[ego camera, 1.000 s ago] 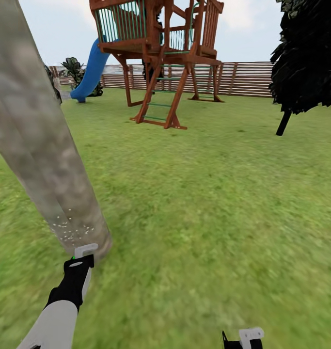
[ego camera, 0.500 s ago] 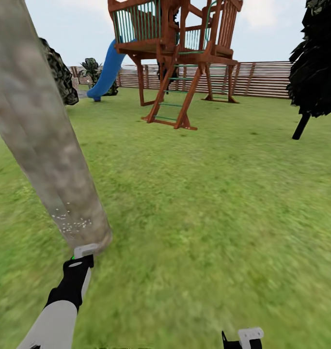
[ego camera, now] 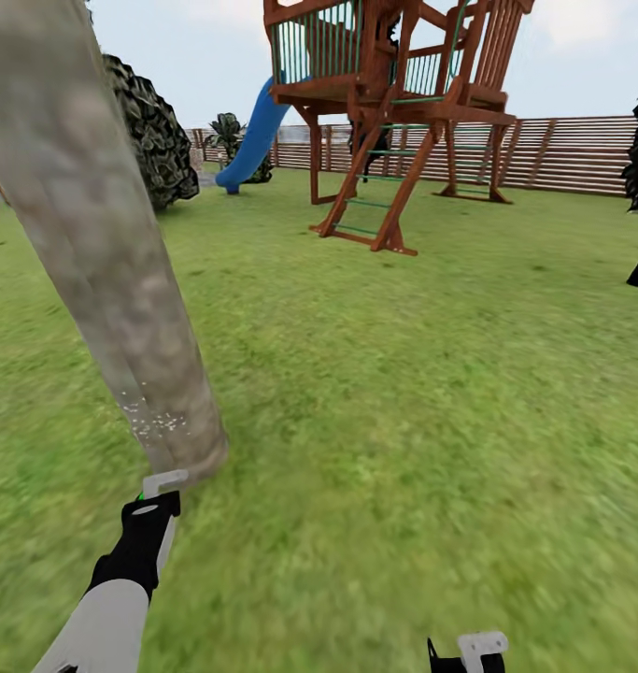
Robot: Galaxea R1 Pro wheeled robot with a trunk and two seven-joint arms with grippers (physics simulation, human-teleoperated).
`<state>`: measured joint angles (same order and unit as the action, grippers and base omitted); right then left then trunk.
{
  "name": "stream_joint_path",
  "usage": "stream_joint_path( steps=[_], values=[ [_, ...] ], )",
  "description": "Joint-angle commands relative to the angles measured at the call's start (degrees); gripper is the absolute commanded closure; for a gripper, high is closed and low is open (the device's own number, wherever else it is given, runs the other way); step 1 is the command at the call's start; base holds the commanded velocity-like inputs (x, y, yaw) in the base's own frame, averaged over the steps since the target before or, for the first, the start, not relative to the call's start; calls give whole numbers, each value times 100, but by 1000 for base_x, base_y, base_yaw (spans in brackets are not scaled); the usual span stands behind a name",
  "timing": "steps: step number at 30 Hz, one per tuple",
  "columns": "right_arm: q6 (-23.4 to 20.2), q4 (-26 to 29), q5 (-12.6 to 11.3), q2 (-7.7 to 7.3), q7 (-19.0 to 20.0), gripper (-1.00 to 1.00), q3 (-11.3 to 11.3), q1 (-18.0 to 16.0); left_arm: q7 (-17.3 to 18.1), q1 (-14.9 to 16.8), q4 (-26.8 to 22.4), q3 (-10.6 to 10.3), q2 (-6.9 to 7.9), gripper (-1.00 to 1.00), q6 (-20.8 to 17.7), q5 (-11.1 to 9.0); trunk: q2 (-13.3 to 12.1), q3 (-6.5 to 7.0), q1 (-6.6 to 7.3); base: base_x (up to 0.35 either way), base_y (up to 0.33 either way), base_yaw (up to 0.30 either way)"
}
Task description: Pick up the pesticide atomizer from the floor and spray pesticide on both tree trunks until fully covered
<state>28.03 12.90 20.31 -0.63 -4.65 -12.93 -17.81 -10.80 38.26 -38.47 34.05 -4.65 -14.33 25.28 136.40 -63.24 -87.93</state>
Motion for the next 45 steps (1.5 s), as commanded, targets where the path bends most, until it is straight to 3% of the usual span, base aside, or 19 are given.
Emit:
stream_joint_path(
  steps=[1,15,27,32,34,36,37,38,40,41,45],
  values=[
    [18,-7,61,1,-28,-100,-25,-3,7,6,-11,15,-8,100,-24,48,2,-5,-1,160,-262,276],
    [18,-7,61,1,-27,-100,-25,-3,8,6,-11,3,-7,100,-17,39,2,-5,-1,178,-245,275],
    [18,-5,53,-6,-35,-100,-32,-3,24,6,1,18,-14,100,-13,24,2,-5,-1,181,-158,108],
    [18,2,52,-69,-35,-100,-42,-3,129,126,-137,-3,16,100,-92,26,2,-5,-1,3,-2,269],
    [18,2,52,-83,-36,-100,-38,-3,162,444,-135,-16,-17,100,-205,39,2,-5,-1,0,0,66],
    [18,2,58,-86,-30,-100,-29,-3,192,642,-135,-207,-16,100,-449,44,2,-5,-1,0,0,15],
    [18,2,59,-86,-28,-100,-27,-3,252,700,-134,-392,-8,100,-569,44,2,-5,-1,0,0,5],
    [18,2,61,-87,-27,-100,-27,-3,624,772,-170,-735,49,100,-712,40,2,-5,-1,0,0,1],
    [18,2,61,-106,-29,-100,-32,-3,1028,778,-466,-806,242,100,-854,33,2,-5,-1,0,0,0],
    [12,2,54,-173,-34,-100,-33,-3,1166,747,-863,-811,442,100,-1175,25,2,-5,-1,0,0,0],
    [13,2,52,-192,-35,-100,-34,-3,1202,711,-1195,-860,488,100,-1338,24,2,-5,-1,0,0,37]
  ],
)
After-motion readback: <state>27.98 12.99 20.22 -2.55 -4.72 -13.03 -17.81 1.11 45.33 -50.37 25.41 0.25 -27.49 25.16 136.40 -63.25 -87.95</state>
